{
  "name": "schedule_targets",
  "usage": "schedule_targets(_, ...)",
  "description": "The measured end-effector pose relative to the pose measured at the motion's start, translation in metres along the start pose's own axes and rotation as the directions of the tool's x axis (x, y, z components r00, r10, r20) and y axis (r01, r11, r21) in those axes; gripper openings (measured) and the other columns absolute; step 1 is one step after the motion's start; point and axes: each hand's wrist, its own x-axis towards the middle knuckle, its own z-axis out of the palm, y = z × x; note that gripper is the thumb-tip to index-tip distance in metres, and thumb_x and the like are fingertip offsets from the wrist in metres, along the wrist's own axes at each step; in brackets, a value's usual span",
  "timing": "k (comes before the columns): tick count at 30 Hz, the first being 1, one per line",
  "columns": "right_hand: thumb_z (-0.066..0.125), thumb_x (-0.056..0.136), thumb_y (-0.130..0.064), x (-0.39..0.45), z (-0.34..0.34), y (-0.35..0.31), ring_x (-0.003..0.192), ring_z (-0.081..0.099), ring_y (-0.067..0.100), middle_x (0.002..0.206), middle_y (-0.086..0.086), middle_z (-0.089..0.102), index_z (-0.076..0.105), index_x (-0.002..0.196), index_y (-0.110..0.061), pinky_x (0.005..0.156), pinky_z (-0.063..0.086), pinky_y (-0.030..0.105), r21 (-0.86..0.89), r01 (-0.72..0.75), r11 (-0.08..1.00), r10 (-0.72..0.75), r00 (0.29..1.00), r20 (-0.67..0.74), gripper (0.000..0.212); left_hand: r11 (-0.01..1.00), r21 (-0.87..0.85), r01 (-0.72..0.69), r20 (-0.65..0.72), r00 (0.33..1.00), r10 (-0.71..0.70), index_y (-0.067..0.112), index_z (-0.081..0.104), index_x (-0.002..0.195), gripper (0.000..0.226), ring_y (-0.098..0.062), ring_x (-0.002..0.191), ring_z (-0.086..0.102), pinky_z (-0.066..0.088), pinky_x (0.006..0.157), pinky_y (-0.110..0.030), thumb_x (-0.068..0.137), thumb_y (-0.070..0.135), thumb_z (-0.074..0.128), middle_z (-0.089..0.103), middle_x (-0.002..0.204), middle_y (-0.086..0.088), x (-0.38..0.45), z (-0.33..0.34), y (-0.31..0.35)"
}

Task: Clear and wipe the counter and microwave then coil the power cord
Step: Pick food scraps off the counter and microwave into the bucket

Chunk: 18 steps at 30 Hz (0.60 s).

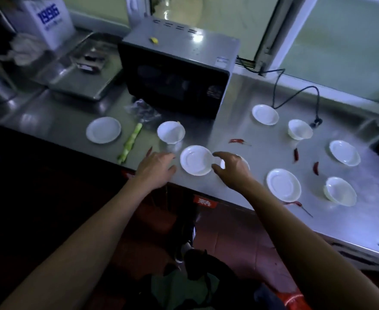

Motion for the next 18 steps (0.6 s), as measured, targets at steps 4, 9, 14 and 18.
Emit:
schedule_targets(4, 0.063, 0.094, -0.029, 0.053, 0.015, -0.017, 0.121, 0.059, 0.027, 0.137, 0.003, 0.061, 0.058, 0.137, -0.022, 0.101, 0.049, 0.043, 0.064, 0.04, 0.997, -0.044, 0.997, 0.057, 0.044, 0.994, 0.02, 0.103, -0.005, 0.995, -0.103, 0.023, 0.056, 0.135, 0.044, -0.028, 0.125, 0.054, 0.047, 0.098, -0.045, 0.094, 0.037, 0.056, 0.058, 0.139, -0.004, 0.012, -0.008, -0.037)
schedule_targets(9, 0.061, 0.095, -0.029, 0.129, 0.029, -0.011, 0.122, 0.058, 0.028, 0.139, 0.003, 0.06, 0.056, 0.138, -0.02, 0.102, 0.046, 0.039, 0.058, 0.07, 0.996, -0.075, 0.992, 0.097, 0.044, 0.982, 0.003, 0.19, 0.003, 0.982, -0.19, 0.025, 0.063, 0.118, 0.026, -0.023, 0.117, 0.057, 0.051, 0.089, -0.042, 0.096, 0.036, 0.053, 0.063, 0.121, 0.003, 0.05, -0.015, -0.061)
schedule_targets(14, 0.058, 0.098, -0.027, 0.192, 0.045, 0.01, 0.126, 0.055, 0.03, 0.144, 0.006, 0.056, 0.052, 0.142, -0.018, 0.108, 0.045, 0.043, 0.059, 0.055, 0.997, -0.064, 0.984, 0.165, 0.045, 0.972, 0.003, 0.237, 0.008, 0.972, -0.237, 0.028, 0.062, 0.123, 0.031, -0.021, 0.123, 0.054, 0.05, 0.088, -0.038, 0.093, 0.032, 0.052, 0.064, 0.124, 0.004, 0.109, -0.017, -0.068)
schedule_targets(18, 0.058, 0.098, -0.025, 0.229, 0.058, 0.018, 0.125, 0.056, 0.032, 0.145, 0.006, 0.055, 0.05, 0.144, -0.019, 0.107, 0.045, 0.043, 0.027, 0.089, 0.996, -0.092, 0.972, 0.216, 0.047, 0.967, 0.049, 0.25, 0.064, 0.965, -0.252, 0.031, 0.055, 0.13, 0.037, -0.027, 0.127, 0.052, 0.053, 0.084, -0.042, 0.094, 0.034, 0.046, 0.063, 0.126, 0.004, 0.148, -0.016, -0.075)
